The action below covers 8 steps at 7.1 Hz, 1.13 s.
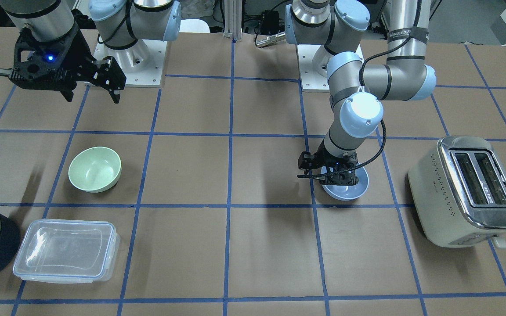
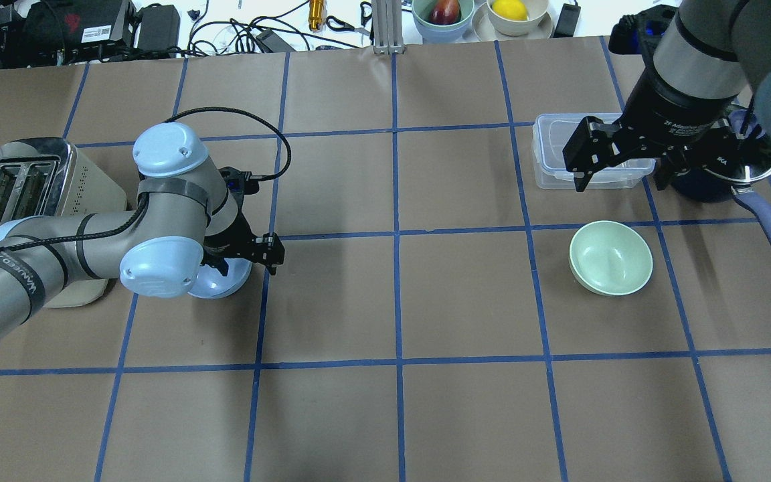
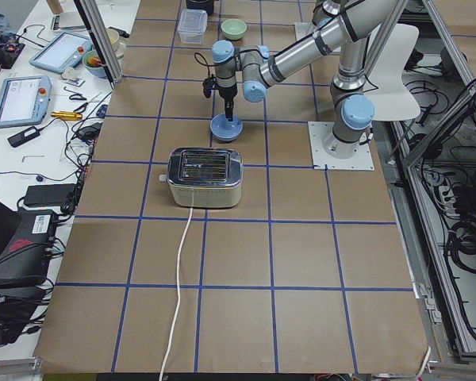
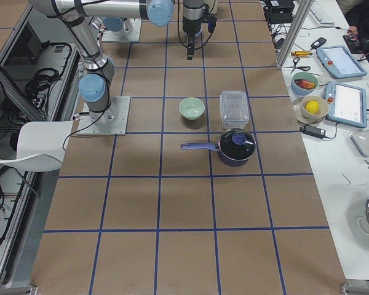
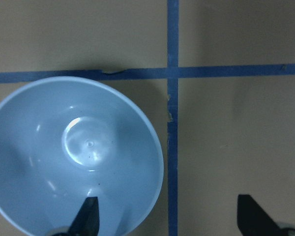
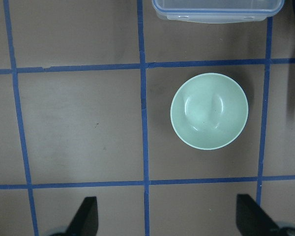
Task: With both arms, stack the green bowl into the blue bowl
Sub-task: 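Grasp the blue bowl rim with left gripper while right gripper nears green bowl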
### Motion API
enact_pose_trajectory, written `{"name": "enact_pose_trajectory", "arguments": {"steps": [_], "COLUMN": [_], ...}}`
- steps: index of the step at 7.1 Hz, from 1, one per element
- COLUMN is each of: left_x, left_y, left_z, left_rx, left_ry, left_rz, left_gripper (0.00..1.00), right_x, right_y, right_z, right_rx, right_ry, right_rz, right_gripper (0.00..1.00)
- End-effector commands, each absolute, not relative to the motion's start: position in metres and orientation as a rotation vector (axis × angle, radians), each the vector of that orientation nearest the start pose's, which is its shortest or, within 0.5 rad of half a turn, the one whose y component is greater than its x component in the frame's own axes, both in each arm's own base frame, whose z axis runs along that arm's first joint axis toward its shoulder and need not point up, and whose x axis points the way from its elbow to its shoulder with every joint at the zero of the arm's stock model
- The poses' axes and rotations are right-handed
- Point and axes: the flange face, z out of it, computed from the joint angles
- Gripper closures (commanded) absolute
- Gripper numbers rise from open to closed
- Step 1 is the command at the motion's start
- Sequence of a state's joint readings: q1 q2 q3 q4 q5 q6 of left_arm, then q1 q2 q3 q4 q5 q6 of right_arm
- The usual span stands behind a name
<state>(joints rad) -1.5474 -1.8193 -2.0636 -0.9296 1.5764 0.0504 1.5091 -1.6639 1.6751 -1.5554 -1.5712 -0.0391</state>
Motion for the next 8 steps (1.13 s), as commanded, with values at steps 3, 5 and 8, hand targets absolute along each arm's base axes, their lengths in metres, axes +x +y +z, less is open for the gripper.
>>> {"name": "enact_pose_trajectory", "arguments": {"steps": [3, 5, 8], "left_x": [-0.122, -0.135, -0.295], "left_y": [-0.505, -0.51, -0.53], "left_z": [0.209, 0.223, 0.287], "left_rx": [0.049, 0.051, -0.222], "left_ry": [3.125, 3.123, 3.202], "left_rz": [0.071, 0.029, -0.179], "left_gripper": [1.0, 1.0, 1.0], "right_x": [0.001, -0.083, -0.113], "right_y": [-0.476, -0.505, -0.532], "right_z": [0.468, 0.406, 0.331], "right_rx": [0.007, 0.124, 0.16], "right_ry": [3.126, 3.06, 3.015], "right_rz": [0.065, 0.243, 0.323], "right_gripper": [0.0, 0.0, 0.0]}}
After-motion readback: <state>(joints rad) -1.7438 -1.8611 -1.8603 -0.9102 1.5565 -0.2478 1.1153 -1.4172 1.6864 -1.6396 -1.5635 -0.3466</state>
